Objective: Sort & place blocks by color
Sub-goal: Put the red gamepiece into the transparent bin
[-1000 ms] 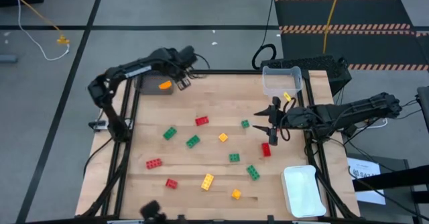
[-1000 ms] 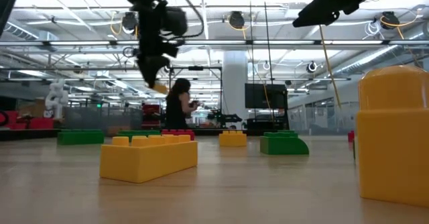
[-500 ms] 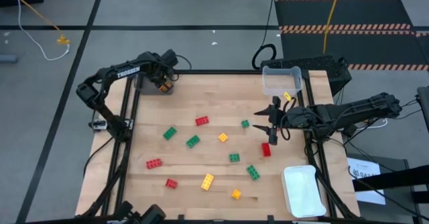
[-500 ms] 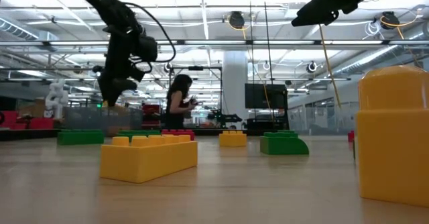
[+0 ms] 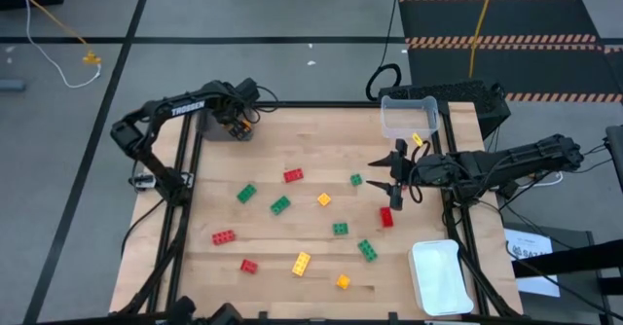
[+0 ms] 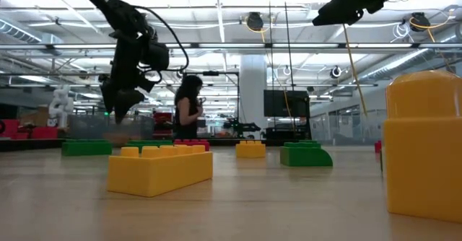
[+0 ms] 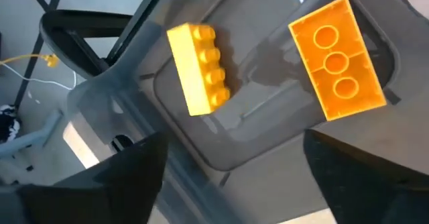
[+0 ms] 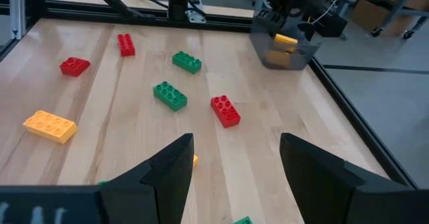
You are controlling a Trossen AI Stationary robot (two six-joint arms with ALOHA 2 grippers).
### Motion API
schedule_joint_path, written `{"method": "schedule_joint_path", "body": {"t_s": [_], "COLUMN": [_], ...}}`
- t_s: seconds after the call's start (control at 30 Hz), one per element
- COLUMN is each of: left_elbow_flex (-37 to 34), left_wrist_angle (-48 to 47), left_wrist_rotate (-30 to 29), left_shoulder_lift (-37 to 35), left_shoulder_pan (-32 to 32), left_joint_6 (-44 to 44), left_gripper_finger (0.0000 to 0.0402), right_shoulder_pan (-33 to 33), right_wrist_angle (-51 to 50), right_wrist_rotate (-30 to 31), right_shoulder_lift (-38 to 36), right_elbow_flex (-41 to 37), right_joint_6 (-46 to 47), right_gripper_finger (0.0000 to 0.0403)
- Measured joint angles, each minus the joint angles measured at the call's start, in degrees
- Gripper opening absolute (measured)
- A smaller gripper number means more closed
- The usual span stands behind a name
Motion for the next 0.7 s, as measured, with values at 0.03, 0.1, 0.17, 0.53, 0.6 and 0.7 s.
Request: {"method": "schedule_joint_path", "body": {"t_s": [0.03,0.1,0.17,0.53,0.6,0.7], "left_elbow_flex": [0.28,0.93,1.79,3.21,2.57,1.68], "left_wrist_angle": [-0.45,-1.45,-2.19,-2.84,-4.76,-8.23], "left_wrist_rotate": [0.0,-0.01,-0.02,11.48,12.66,12.65], "left_shoulder_lift": [-0.22,-0.82,-2.3,-16.66,-17.89,-18.07], "left_shoulder_pan": [-0.29,-0.56,-1.2,-12.04,-16.3,-23.23], "left_joint_6": [-0.35,-0.91,-1.65,-12.14,-15.52,-20.63], "left_gripper_finger": [0.0364,0.0366,0.0359,0.0293,0.0284,0.0272], "right_shoulder_pan": [0.0,0.0,0.0,0.0,0.0,0.0], "right_wrist_angle": [0.01,0.01,0.06,-0.12,-0.14,-0.17], "right_wrist_rotate": [0.0,0.01,0.0,1.49,1.48,1.48], "right_shoulder_lift": [0.0,0.01,0.0,0.02,0.01,0.02], "right_elbow_flex": [0.0,0.0,0.0,0.0,0.0,0.0], "right_joint_6": [-0.12,-0.38,-0.38,-0.2,-0.07,0.74], "right_gripper_finger": [0.0215,0.0215,0.0215,0.0215,0.0215,0.0215]}}
